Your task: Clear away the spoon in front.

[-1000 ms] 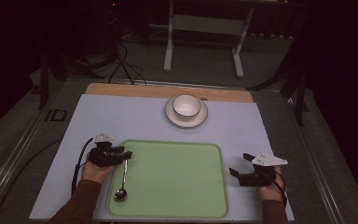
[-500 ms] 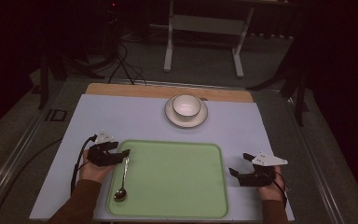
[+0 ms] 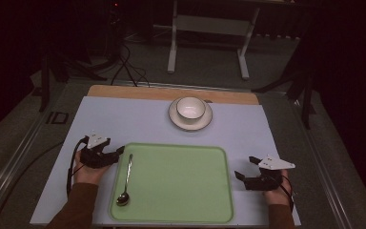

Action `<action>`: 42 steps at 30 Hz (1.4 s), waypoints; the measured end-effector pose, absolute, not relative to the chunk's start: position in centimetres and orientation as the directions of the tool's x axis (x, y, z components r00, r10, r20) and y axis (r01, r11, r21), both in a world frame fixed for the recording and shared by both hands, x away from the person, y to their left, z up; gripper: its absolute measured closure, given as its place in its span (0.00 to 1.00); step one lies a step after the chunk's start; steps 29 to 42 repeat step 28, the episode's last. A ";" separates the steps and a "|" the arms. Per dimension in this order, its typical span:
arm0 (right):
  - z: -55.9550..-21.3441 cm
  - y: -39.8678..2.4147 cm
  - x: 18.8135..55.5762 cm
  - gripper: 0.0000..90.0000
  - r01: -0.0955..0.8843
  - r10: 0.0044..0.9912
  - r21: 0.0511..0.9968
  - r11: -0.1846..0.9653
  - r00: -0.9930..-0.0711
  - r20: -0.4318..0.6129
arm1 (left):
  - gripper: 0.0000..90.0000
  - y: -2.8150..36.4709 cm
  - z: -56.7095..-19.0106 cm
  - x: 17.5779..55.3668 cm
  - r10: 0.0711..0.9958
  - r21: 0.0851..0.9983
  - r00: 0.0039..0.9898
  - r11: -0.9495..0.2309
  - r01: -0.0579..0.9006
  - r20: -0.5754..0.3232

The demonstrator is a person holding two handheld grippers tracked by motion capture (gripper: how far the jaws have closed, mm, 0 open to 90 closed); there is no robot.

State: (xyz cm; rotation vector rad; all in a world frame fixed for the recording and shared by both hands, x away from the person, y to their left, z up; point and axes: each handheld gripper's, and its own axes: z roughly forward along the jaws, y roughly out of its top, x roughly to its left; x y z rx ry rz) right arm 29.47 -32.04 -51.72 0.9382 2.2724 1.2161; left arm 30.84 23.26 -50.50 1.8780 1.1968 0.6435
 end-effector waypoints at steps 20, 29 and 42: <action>-51.0 -32.7 29.1 0.16 0.340 0.736 0.875 0.345 -0.677 -0.027 | 0.39 26.6 -48.0 28.3 0.932 0.909 0.363 -0.150 0.390 -0.002; -50.6 -33.0 28.8 0.16 0.311 0.747 0.892 0.329 -0.664 -0.044 | 0.39 29.3 -47.6 27.1 0.959 0.922 0.281 -0.076 0.380 -0.036; -50.6 -33.0 28.8 0.16 0.311 0.747 0.892 0.329 -0.664 -0.044 | 0.39 29.3 -47.6 27.1 0.959 0.922 0.281 -0.076 0.380 -0.036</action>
